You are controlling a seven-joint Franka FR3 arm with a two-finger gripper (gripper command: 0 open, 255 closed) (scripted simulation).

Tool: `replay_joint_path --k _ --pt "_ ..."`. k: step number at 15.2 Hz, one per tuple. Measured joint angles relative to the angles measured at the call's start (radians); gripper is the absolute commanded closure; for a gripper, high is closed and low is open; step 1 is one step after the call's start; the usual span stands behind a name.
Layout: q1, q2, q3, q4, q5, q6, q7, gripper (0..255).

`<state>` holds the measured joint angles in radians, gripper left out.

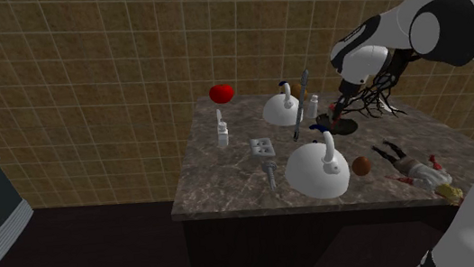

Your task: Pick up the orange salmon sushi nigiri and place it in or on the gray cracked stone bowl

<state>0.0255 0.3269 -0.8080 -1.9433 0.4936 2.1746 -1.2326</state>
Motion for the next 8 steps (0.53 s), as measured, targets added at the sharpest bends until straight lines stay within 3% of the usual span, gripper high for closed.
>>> replay_joint_path --k 3,4,8 --pt "0.000 0.001 0.000 -0.002 0.000 0.000 -0.001 255" --pt "0.001 0.001 0.000 -0.002 -0.001 -0.001 0.000 0" --pt "0.001 0.002 0.000 -0.004 -0.002 -0.001 0.001 0"
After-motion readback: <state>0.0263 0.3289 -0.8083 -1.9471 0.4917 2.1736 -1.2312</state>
